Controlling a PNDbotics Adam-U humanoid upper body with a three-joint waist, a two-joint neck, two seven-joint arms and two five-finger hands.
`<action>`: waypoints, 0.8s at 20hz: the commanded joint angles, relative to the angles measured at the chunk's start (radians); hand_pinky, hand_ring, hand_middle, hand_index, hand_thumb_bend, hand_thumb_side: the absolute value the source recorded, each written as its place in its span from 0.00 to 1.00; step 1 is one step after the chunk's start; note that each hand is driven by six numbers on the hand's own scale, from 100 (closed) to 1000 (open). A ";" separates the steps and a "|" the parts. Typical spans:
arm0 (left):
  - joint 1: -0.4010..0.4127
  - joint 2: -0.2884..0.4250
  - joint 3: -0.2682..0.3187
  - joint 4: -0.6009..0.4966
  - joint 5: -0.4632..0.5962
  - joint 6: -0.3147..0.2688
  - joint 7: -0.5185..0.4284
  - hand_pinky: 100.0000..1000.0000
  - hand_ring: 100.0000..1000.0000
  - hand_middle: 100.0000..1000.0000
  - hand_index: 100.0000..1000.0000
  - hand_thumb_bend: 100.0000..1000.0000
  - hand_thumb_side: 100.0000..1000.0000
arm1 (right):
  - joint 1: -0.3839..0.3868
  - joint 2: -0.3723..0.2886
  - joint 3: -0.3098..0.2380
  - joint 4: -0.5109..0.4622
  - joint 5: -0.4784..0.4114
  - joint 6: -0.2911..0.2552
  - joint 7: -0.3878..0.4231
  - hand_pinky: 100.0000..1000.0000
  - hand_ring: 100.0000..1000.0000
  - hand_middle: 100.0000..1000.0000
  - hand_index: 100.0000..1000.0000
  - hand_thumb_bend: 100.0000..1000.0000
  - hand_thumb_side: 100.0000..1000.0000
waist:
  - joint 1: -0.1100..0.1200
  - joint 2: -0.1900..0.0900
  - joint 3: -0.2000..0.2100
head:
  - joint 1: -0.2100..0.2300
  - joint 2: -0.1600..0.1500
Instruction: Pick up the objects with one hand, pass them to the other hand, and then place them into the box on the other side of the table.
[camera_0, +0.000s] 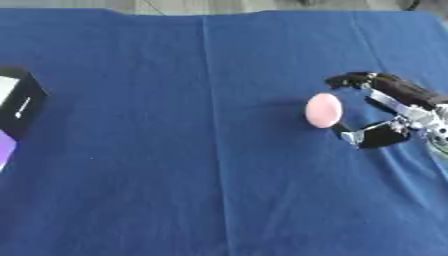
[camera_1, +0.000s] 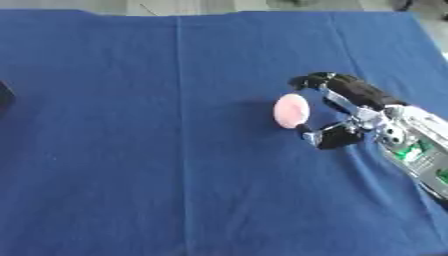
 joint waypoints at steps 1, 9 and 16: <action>-0.009 0.008 0.002 -0.018 -0.007 -0.007 0.000 0.82 0.65 0.75 0.85 0.07 0.89 | 0.004 -0.012 -0.012 -0.010 0.019 0.024 -0.021 0.90 0.89 0.79 0.93 0.15 0.00 | 0.002 -0.012 0.005 | -0.010 -0.023; -0.018 0.002 0.000 -0.018 -0.018 -0.021 -0.003 0.82 0.64 0.75 0.85 0.07 0.89 | 0.016 -0.006 -0.019 -0.010 0.040 0.077 -0.069 0.90 0.87 0.75 0.88 0.00 0.00 | 0.000 0.012 0.035 | -0.032 -0.045; -0.010 -0.001 0.001 -0.018 -0.021 -0.014 0.004 0.82 0.64 0.75 0.84 0.06 0.89 | 0.011 -0.004 -0.013 -0.010 -0.017 0.087 -0.098 0.88 0.80 0.56 0.71 0.00 0.00 | 0.003 0.011 0.028 | -0.024 -0.026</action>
